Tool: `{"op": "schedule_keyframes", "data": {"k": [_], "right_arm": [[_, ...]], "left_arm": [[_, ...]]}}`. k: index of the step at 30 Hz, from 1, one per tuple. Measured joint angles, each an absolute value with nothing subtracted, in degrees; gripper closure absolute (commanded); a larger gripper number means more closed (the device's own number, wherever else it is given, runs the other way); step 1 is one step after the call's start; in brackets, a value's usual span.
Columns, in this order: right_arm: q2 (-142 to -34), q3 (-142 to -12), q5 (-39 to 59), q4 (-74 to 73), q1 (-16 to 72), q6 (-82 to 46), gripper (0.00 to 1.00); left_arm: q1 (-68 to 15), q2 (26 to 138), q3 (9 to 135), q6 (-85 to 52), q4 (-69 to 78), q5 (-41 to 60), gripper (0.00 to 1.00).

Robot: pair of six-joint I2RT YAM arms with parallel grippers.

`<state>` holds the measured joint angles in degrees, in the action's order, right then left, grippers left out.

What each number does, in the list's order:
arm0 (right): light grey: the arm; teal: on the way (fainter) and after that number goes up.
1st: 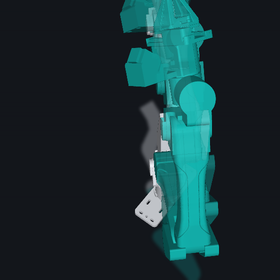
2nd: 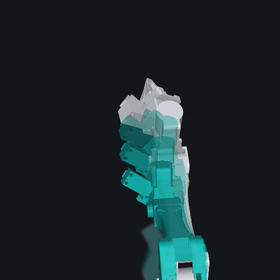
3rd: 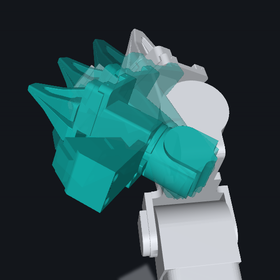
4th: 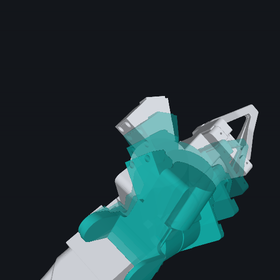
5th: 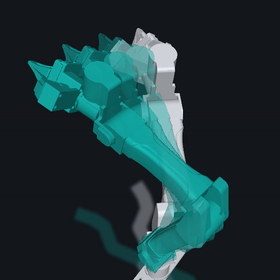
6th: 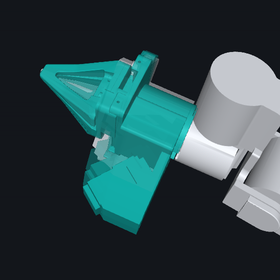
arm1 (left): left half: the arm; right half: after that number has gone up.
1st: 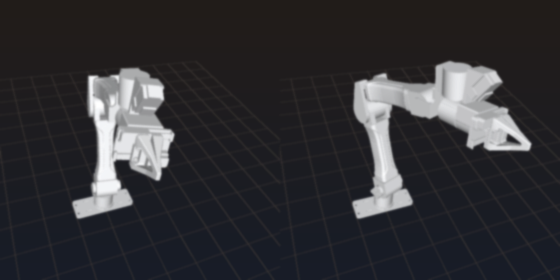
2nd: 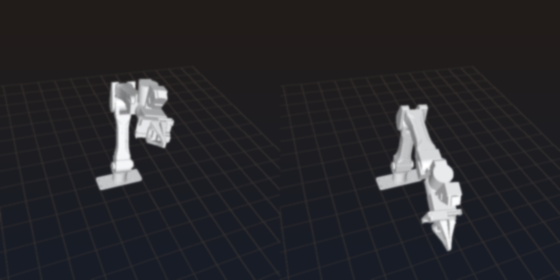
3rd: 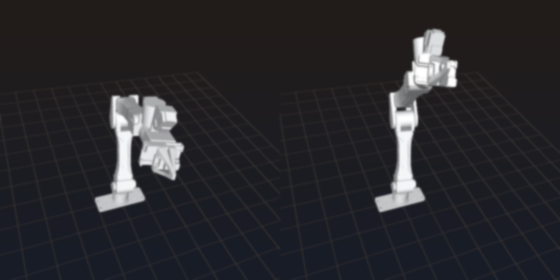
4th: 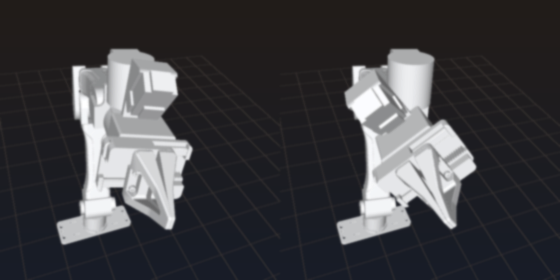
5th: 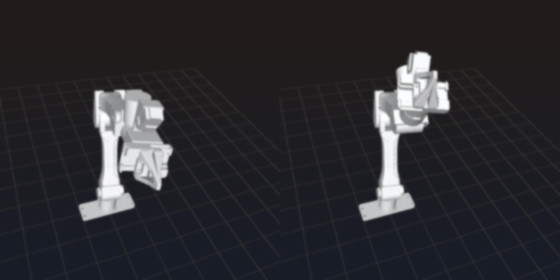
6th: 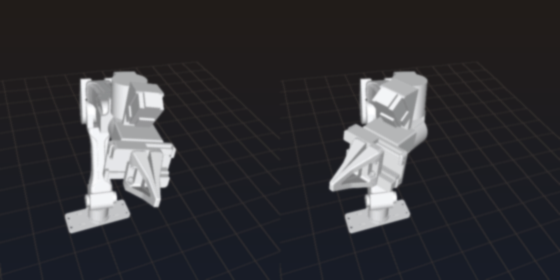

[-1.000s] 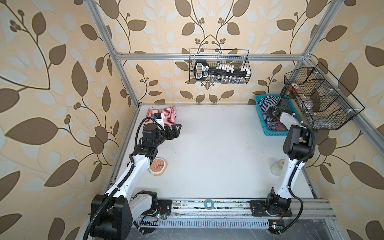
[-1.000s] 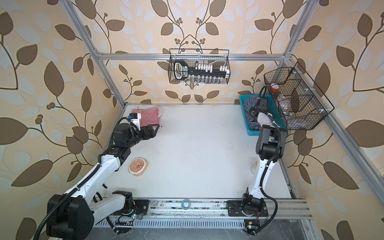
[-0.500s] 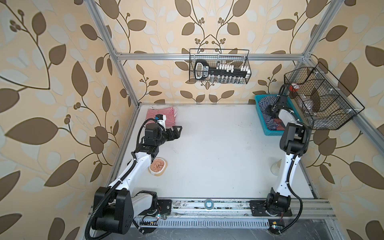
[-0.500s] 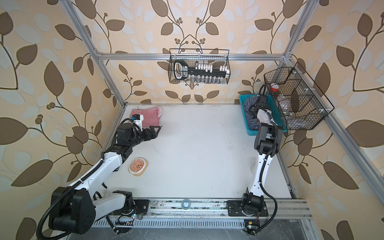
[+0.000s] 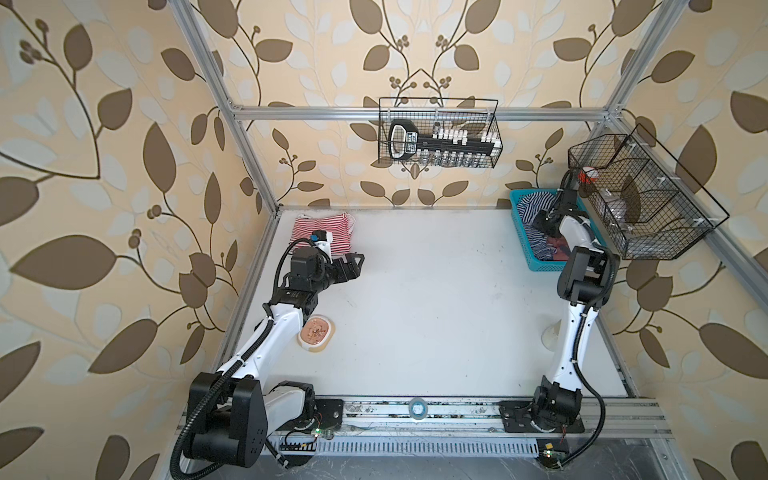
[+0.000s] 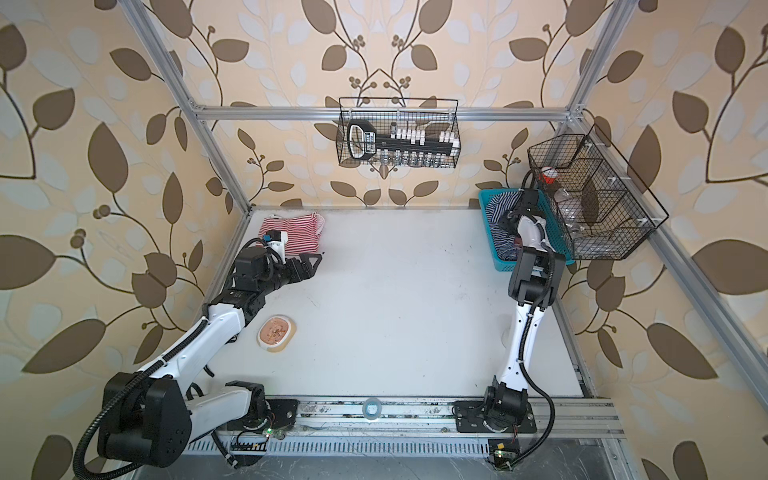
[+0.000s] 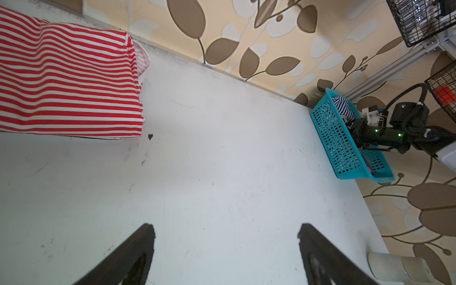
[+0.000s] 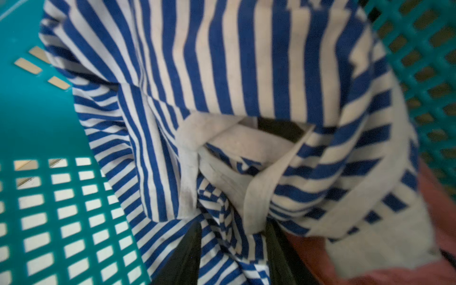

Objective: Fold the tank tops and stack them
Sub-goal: 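Lower the right gripper into the basket and grasp the blue striped tank top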

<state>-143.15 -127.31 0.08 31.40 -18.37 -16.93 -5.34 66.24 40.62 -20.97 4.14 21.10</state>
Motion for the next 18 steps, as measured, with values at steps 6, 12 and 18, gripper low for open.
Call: {"op": "schedule_keyframes", "data": {"k": [6,12,18], "right_arm": [[-143.65,-127.94,0.58,32.56,-18.39,-16.97,0.82],[-143.65,-127.94,1.23,33.56,-18.41,-16.45,1.0],[-140.73,-120.01,2.59,30.57,-18.41,-14.26,1.0]], "left_arm": [[-5.34,66.46,40.62,-20.95,4.01,21.1,0.07],[-5.72,66.5,40.62,-20.91,3.97,21.19,0.07],[-5.72,66.5,40.62,-20.88,3.99,21.3,0.07]]}}
